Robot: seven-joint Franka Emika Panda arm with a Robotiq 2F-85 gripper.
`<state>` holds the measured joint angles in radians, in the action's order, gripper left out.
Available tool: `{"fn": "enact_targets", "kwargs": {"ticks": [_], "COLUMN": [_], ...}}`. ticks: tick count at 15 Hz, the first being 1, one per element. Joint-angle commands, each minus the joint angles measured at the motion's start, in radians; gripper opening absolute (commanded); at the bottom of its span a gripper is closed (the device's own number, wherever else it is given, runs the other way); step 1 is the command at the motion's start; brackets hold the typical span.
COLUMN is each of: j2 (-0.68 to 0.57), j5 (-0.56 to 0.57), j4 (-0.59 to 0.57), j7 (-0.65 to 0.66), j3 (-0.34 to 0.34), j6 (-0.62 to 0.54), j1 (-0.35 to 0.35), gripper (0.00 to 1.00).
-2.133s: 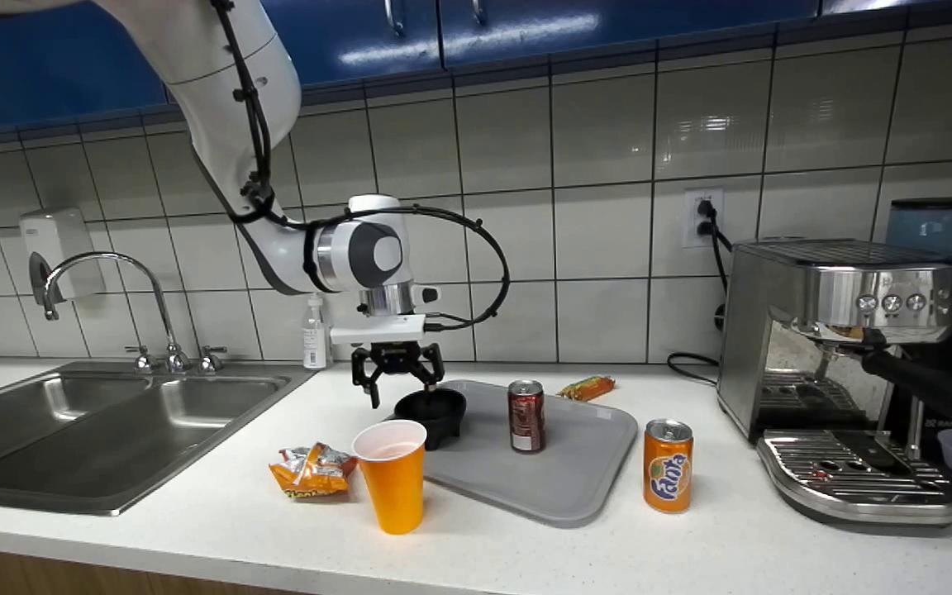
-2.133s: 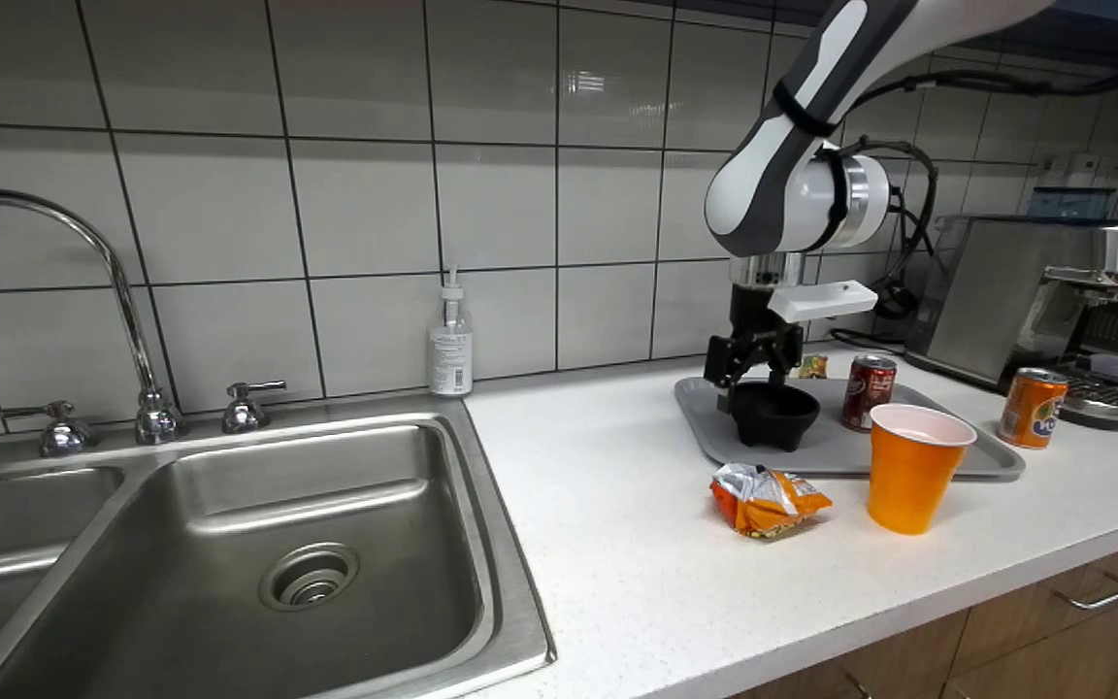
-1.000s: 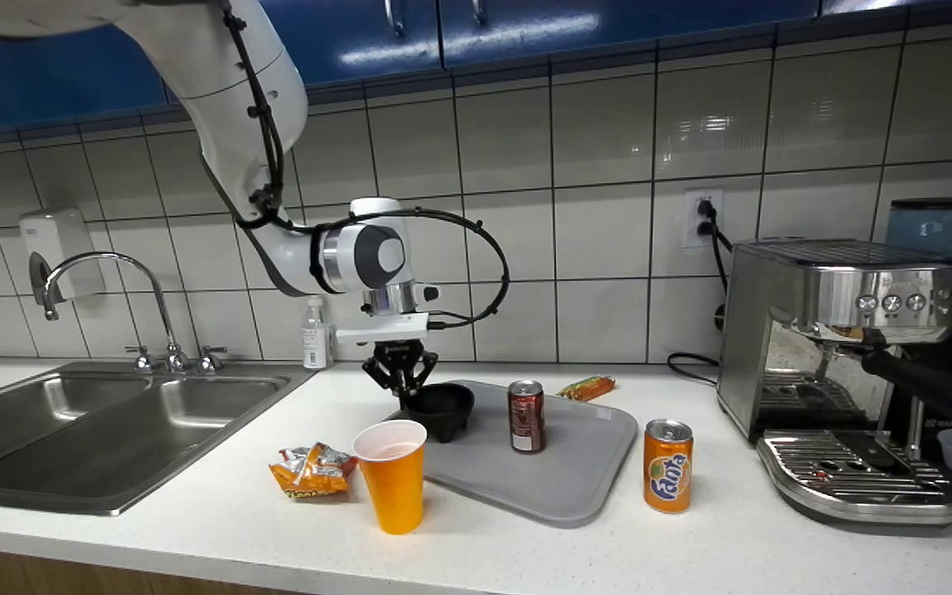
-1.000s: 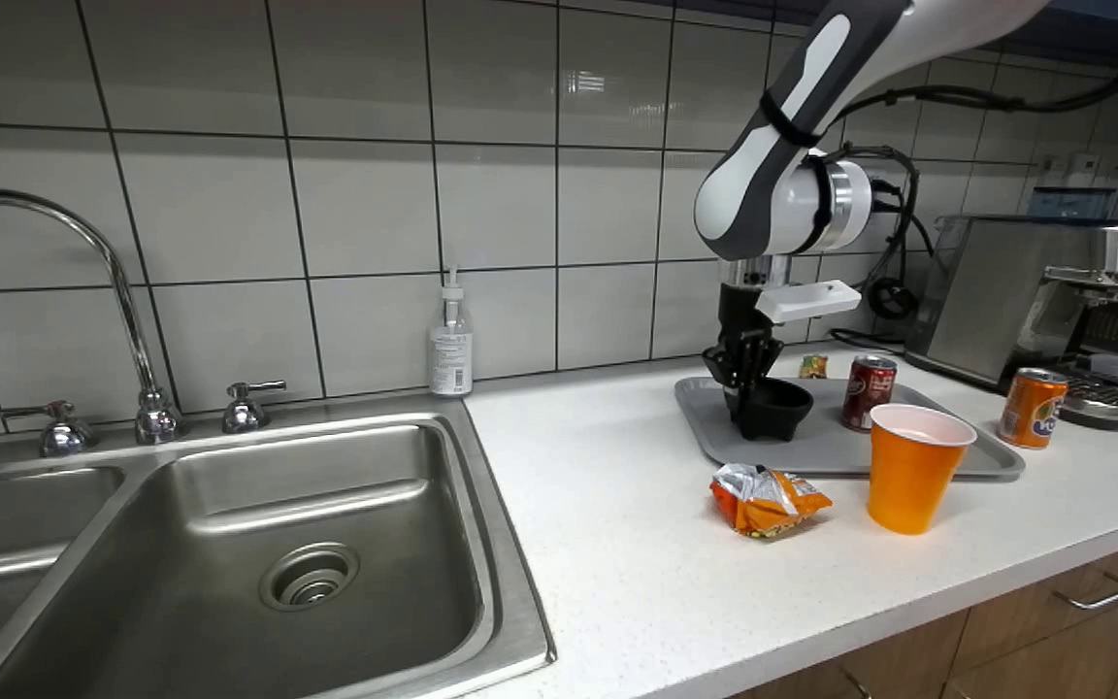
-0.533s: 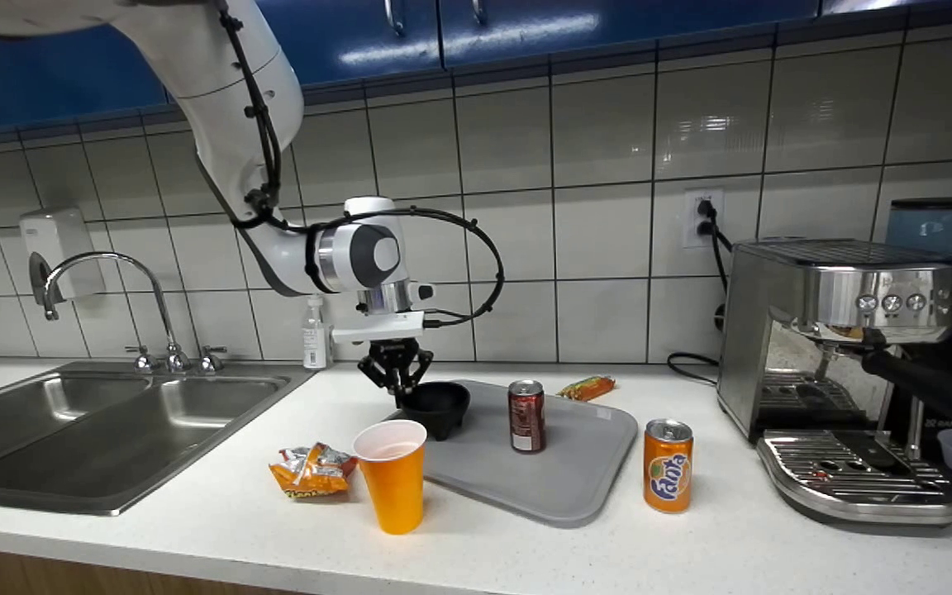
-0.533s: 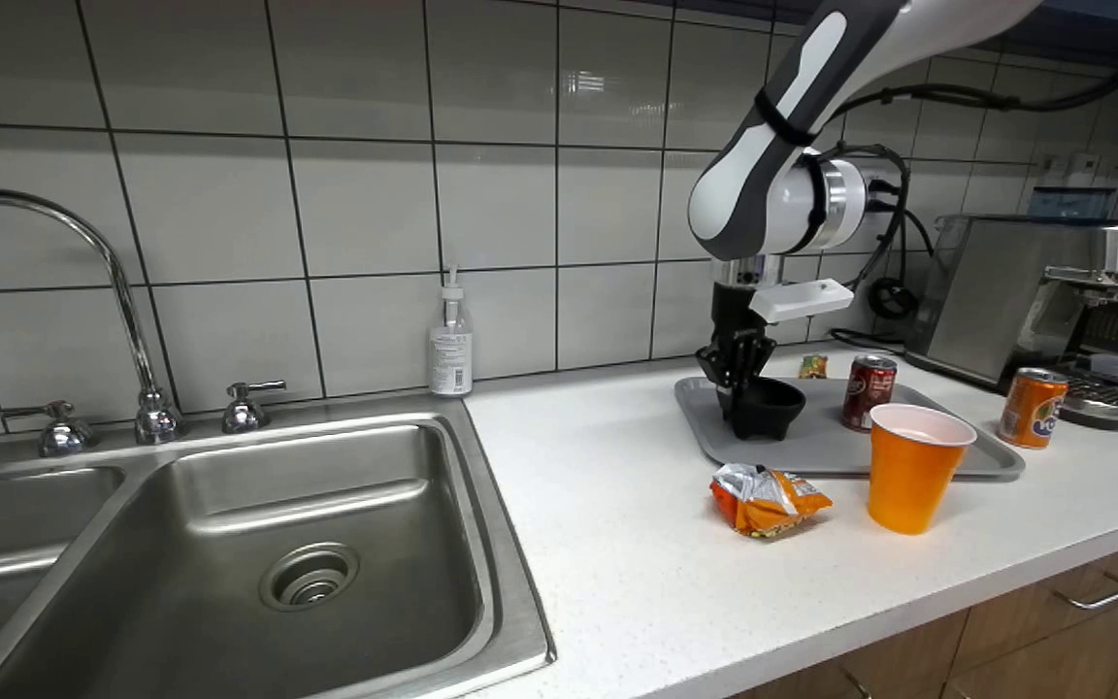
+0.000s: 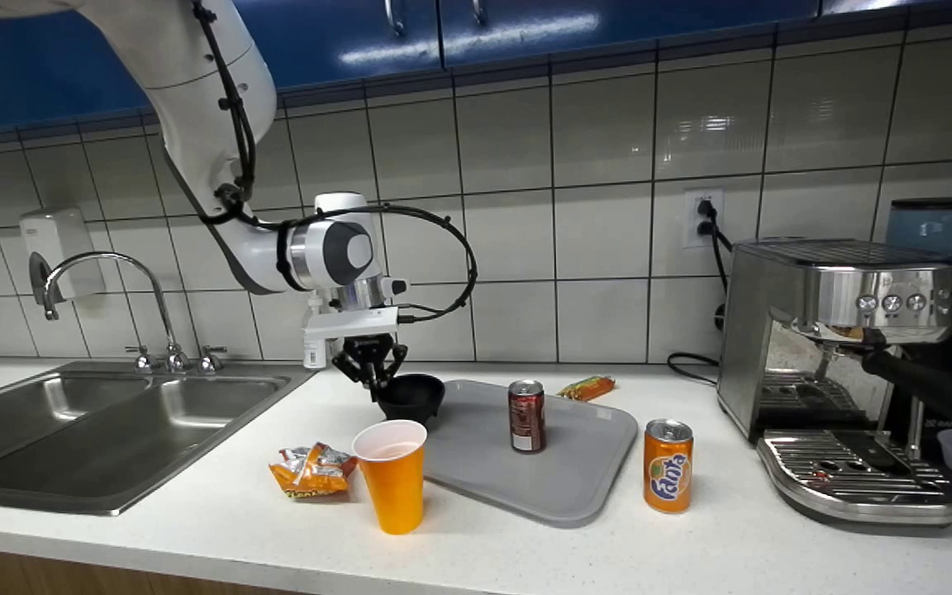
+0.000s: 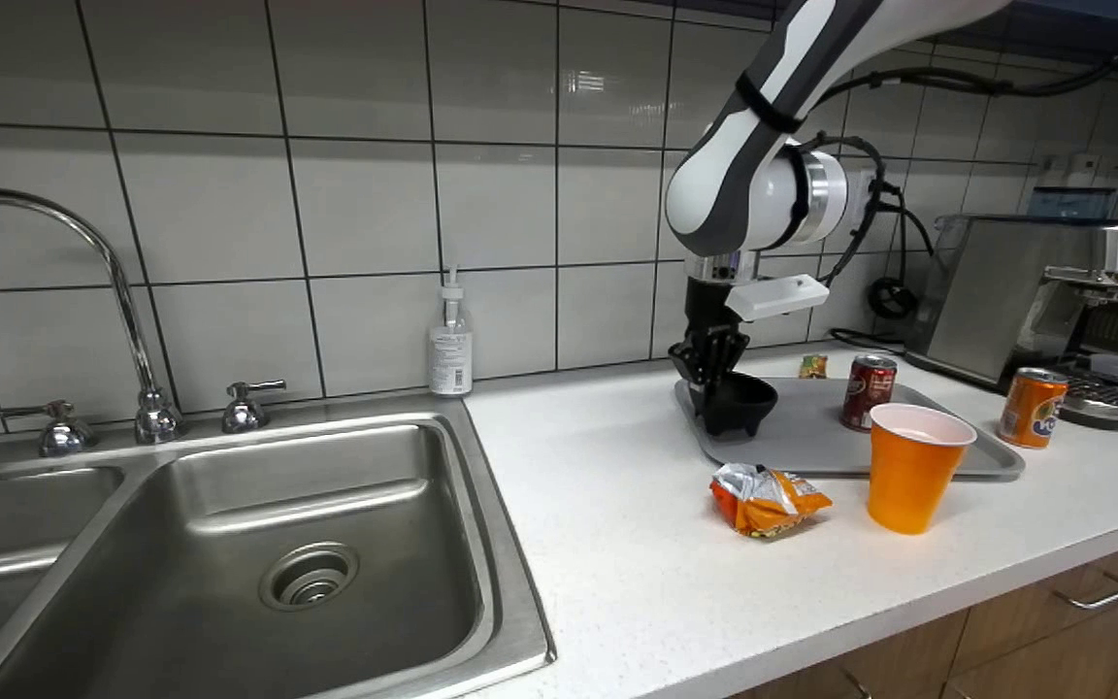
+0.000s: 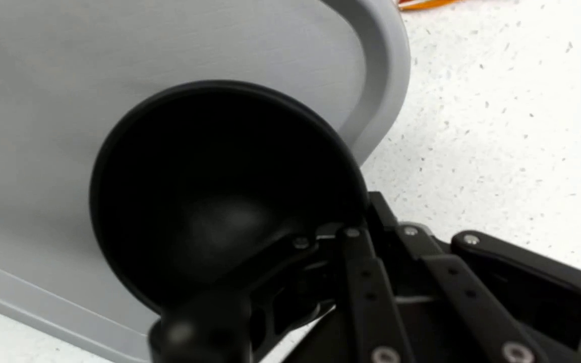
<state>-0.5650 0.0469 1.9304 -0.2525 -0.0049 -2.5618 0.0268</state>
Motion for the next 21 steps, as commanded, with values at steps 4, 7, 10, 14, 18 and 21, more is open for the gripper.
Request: {"fn": "enact_targets", "kwargs": {"ticks": [4, 7, 10, 14, 18, 21], "j2": [0.094, 0.104, 0.108, 0.101, 0.097, 0.095], "j5": [0.042, 0.060, 0.087, 0.117, 0.139, 0.146], "j4": [0.095, 0.116, 0.137, 0.154, 0.167, 0.176], "j7": [0.054, 0.068, 0.085, 0.097, 0.104, 0.105], "j3": [0.022, 0.025, 0.034, 0.049, 0.066, 0.082], "j6": [-0.059, -0.075, -0.094, -0.110, -0.121, -0.122], "j1": [0.041, 0.069, 0.098, 0.139, 0.176, 0.196], "gripper": [0.02, 0.02, 0.02, 0.02, 0.02, 0.02]}}
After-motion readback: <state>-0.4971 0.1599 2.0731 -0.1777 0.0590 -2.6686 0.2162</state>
